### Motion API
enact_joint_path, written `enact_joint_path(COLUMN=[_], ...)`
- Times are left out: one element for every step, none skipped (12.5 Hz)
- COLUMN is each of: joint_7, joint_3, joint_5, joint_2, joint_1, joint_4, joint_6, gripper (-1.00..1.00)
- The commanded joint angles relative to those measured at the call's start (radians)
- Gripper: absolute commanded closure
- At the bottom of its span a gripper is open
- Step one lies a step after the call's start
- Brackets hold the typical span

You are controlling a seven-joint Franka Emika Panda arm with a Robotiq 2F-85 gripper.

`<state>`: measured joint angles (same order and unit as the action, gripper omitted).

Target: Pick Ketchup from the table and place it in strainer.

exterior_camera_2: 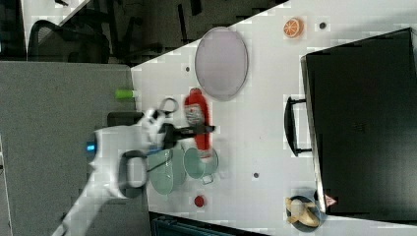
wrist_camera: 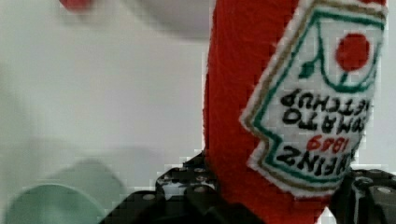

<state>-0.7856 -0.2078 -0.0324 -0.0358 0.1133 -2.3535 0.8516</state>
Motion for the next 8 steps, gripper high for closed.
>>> enact_joint_path(joint_7=[0.183,0.247,0.299,0.352,0.413,0.492,0.566,0.627], joint_3=[-0.082,-0.117,-0.155,-0.194,-0.233,-0.273,-0.314,-0.354], joint_5=[0.002,0.002,0.001,0.001,0.001,0.001,0.001,0.001], joint_2=[0.082,0.088,0.086,0.081,0.074,0.065,0.055,0.040], joint_1=[-0.045,-0.053,-0.062,-0.070,-0.078,-0.085,-0.092,-0.098], joint_4=[0.090,0.114,0.130,0.144,0.155,0.163,0.168,0.172], joint_6=[-0.140,-0.197,-0.235,-0.240,-0.238,-0.237,-0.234,-0.227], gripper=[-0.25,-0.25,-0.25,-0.25,-0.25,-0.25,-0.25,-0.25])
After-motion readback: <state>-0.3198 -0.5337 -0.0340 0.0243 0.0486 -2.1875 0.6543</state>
